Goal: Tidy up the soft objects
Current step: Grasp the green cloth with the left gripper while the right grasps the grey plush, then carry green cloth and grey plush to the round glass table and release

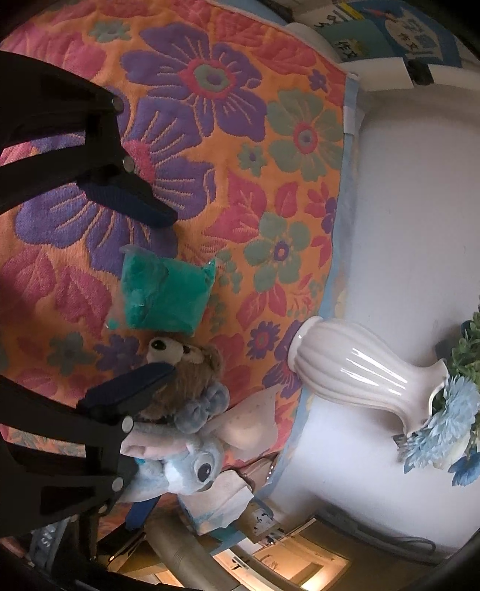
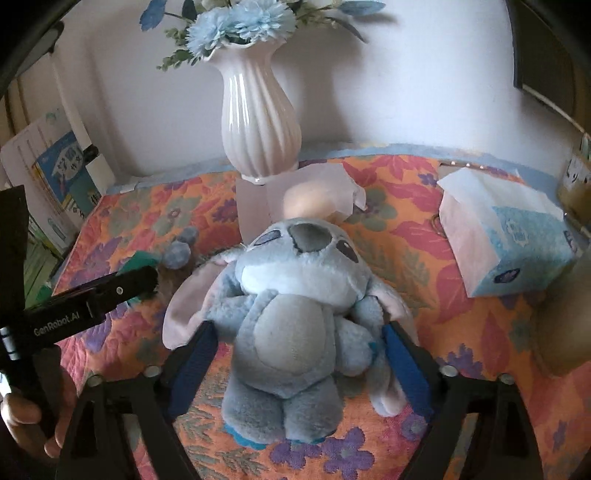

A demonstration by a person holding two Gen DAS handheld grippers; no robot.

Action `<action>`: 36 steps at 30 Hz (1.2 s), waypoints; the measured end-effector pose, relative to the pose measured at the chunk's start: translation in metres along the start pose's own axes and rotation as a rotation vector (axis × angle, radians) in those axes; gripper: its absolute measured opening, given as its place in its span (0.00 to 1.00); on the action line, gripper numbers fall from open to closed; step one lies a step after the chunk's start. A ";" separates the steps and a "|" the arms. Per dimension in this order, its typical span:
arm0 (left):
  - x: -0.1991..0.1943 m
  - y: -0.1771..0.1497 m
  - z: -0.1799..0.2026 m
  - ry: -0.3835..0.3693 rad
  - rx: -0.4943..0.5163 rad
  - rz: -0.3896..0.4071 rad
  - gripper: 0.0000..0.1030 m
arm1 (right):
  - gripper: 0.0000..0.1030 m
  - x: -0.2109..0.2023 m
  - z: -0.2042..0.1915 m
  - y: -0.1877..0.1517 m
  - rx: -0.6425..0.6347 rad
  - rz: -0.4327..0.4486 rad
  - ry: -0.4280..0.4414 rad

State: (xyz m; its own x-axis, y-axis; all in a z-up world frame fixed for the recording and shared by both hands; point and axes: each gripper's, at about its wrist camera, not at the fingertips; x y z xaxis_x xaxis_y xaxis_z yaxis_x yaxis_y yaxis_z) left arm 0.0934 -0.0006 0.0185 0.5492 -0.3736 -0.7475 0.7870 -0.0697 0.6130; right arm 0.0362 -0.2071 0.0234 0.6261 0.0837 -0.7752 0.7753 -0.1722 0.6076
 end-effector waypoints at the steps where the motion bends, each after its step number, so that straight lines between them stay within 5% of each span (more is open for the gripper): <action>1: 0.000 0.000 -0.001 -0.005 -0.003 0.000 0.66 | 0.68 0.000 0.001 0.000 0.001 0.000 -0.008; 5: -0.002 0.001 -0.008 -0.029 -0.039 0.002 0.66 | 0.56 -0.003 0.006 -0.001 0.004 0.008 0.000; 12: -0.007 0.000 -0.037 -0.196 -0.183 0.003 0.64 | 0.55 -0.013 0.016 -0.005 0.022 0.026 0.024; 17: -0.001 -0.002 -0.002 -0.016 -0.027 -0.018 0.63 | 0.55 -0.013 0.013 -0.005 0.009 0.022 0.022; 19: 0.004 -0.003 0.011 0.059 0.036 -0.030 0.36 | 0.55 -0.014 0.012 -0.006 0.002 0.026 0.026; 21: 0.004 -0.004 0.017 0.097 0.063 -0.027 0.35 | 0.53 -0.020 0.012 -0.007 -0.013 0.037 0.026; 25: -0.015 -0.011 0.025 0.079 0.095 0.024 0.34 | 0.45 -0.038 0.009 -0.011 -0.090 0.074 0.017; 26: -0.020 -0.013 0.026 0.093 0.095 0.027 0.34 | 0.36 -0.045 0.007 -0.013 -0.126 0.083 0.011; 30: -0.048 -0.033 0.030 0.102 0.072 0.051 0.34 | 0.34 -0.056 0.002 -0.034 -0.269 0.040 0.004; 33: -0.059 -0.048 0.033 0.087 0.056 0.067 0.34 | 0.34 -0.058 0.010 -0.048 -0.263 -0.007 0.013; 36: -0.057 -0.055 0.034 0.061 0.038 0.083 0.34 | 0.56 -0.065 0.025 -0.054 -0.197 -0.054 0.077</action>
State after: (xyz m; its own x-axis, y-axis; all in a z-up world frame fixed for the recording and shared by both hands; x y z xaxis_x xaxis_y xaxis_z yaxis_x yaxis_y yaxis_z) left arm 0.0088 -0.0071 0.0359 0.6289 -0.3222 -0.7076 0.7278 -0.0764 0.6816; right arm -0.0490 -0.2273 0.0369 0.5819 0.1636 -0.7966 0.8043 0.0289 0.5935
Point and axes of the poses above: each gripper's, at about its wrist camera, not at the fingertips, and x roughly the way its jaws point, z to its right, y to its top, and after that the axes turned 3 degrees about x, right-handed
